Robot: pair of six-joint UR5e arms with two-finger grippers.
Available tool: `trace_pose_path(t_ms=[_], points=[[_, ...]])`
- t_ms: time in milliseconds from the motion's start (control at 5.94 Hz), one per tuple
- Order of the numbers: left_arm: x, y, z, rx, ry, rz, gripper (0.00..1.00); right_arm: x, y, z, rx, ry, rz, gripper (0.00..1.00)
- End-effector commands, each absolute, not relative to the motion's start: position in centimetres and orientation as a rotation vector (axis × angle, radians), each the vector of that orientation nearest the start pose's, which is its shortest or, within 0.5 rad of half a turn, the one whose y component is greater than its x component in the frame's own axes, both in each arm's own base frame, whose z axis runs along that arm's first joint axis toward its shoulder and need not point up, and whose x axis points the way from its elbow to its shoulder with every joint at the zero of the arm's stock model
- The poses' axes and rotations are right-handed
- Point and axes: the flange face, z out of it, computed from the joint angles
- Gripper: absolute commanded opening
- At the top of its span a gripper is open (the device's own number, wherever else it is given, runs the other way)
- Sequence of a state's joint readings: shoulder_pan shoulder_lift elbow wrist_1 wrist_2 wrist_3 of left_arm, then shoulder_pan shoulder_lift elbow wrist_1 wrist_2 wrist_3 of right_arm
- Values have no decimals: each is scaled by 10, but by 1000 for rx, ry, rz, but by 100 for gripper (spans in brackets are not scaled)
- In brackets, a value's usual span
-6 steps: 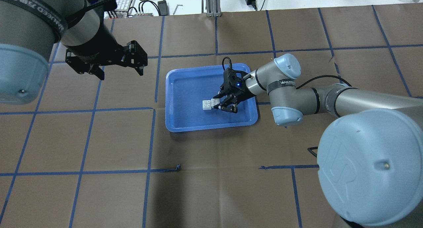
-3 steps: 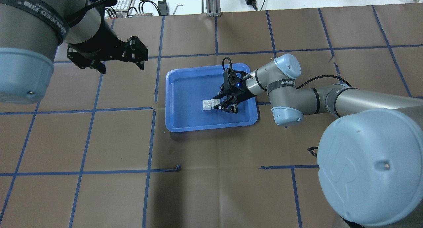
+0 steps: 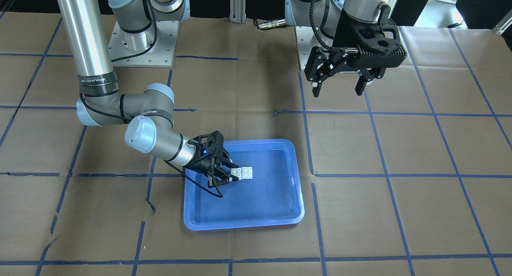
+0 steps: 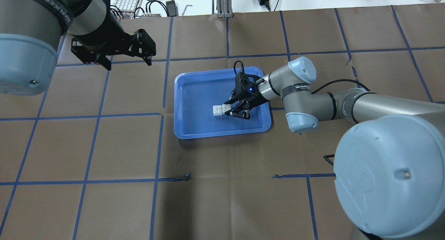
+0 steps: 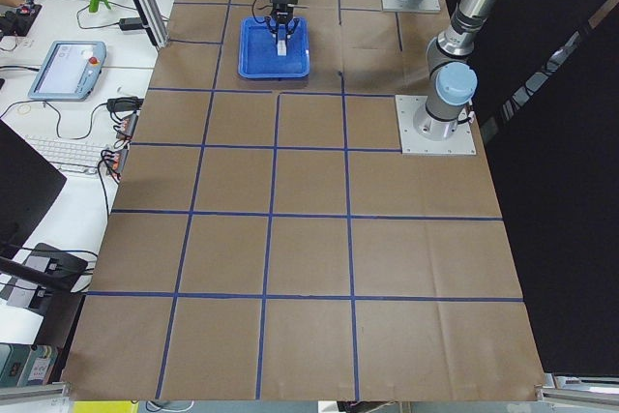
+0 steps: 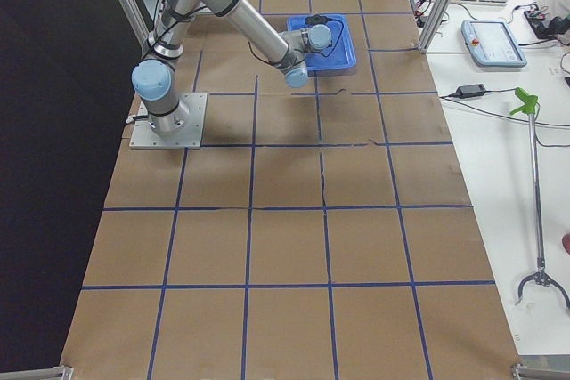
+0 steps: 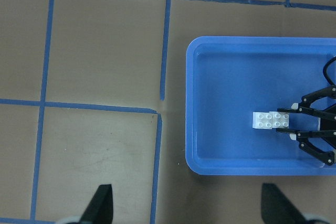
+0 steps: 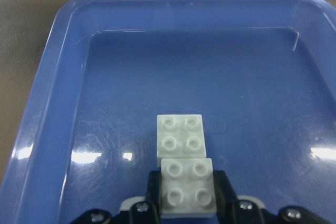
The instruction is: Assemble white blocks and place on blue tray
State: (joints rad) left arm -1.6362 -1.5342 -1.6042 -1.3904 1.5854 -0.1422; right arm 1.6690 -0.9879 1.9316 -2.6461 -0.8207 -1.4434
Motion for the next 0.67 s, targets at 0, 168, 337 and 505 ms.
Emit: trace_pose_path(t_ms=[0,168,337,505], points=[[-165,-495,512,-120,3130,-297,100,256,-550,141,-1811,1770,-752,45],[-165,-496,516,-120,3130,-273,100,256,-550,141,-1810,1769,-753,46],[-165,-496,518,-120,3130,-273,100,256,-550,140,-1807,1770,-750,50],[-165,-495,517,-120,3130,-268,100,257,-550,140,-1806,1767,-754,53]])
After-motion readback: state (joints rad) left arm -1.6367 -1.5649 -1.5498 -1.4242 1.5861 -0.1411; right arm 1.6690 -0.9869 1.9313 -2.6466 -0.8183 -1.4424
